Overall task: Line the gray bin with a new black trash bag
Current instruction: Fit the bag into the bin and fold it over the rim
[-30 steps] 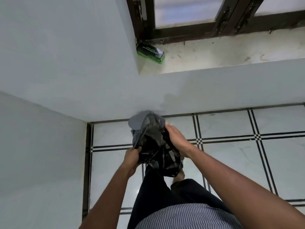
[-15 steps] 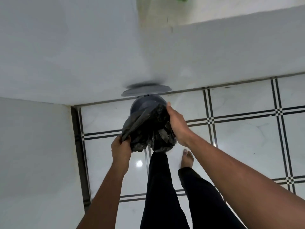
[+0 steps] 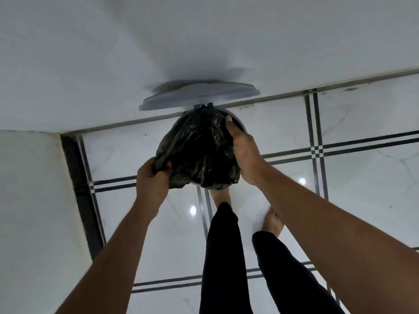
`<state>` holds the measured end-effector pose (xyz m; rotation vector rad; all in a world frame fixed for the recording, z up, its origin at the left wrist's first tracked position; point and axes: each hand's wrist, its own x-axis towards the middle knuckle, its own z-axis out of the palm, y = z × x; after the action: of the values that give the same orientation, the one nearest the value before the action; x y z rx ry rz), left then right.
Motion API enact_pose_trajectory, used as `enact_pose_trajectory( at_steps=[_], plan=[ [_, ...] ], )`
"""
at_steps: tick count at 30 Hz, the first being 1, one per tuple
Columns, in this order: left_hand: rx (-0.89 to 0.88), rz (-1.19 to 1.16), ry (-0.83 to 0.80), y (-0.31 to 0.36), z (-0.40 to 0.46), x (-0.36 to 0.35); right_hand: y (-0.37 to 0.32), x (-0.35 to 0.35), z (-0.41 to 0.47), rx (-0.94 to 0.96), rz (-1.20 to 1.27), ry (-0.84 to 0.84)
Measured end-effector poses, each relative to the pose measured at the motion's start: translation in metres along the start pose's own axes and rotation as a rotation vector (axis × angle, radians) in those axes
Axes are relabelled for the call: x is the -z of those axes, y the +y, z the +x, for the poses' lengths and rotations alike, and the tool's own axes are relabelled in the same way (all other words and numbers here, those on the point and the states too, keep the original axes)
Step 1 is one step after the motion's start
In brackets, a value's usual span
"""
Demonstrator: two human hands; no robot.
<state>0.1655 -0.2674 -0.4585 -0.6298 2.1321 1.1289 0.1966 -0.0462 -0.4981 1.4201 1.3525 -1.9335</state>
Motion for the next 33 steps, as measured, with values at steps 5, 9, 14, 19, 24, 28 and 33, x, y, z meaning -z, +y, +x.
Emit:
enact_pose_trajectory(
  at_steps=[5, 9, 14, 19, 24, 28, 33],
  plan=[
    [-0.119, 0.224, -0.052, -0.022, 0.044, -0.043, 0.040, 0.009, 0.049, -0.036, 0.000, 0.011],
    [-0.140, 0.391, -0.089, -0.033, 0.080, -0.077, 0.056, 0.006, 0.079, -0.047, -0.062, 0.004],
    [-0.001, 0.550, -0.146, -0.044, 0.117, -0.096, 0.064, 0.000, 0.103, 0.044, -0.179, -0.018],
    [-0.196, 0.637, 0.021, -0.027, 0.106, -0.080, 0.063, 0.003, 0.101, 0.321, -0.439, 0.166],
    [-0.103, 0.274, 0.093, -0.017, 0.095, -0.038, 0.043, 0.018, 0.087, 0.464, -0.336, 0.284],
    [0.192, -0.314, -0.302, -0.006, 0.111, -0.010, 0.025, 0.029, 0.099, 0.392, -0.165, 0.264],
    [0.361, -0.823, -0.352, 0.003, 0.151, 0.002, 0.002, 0.031, 0.127, 0.427, -0.243, 0.416]
  ],
)
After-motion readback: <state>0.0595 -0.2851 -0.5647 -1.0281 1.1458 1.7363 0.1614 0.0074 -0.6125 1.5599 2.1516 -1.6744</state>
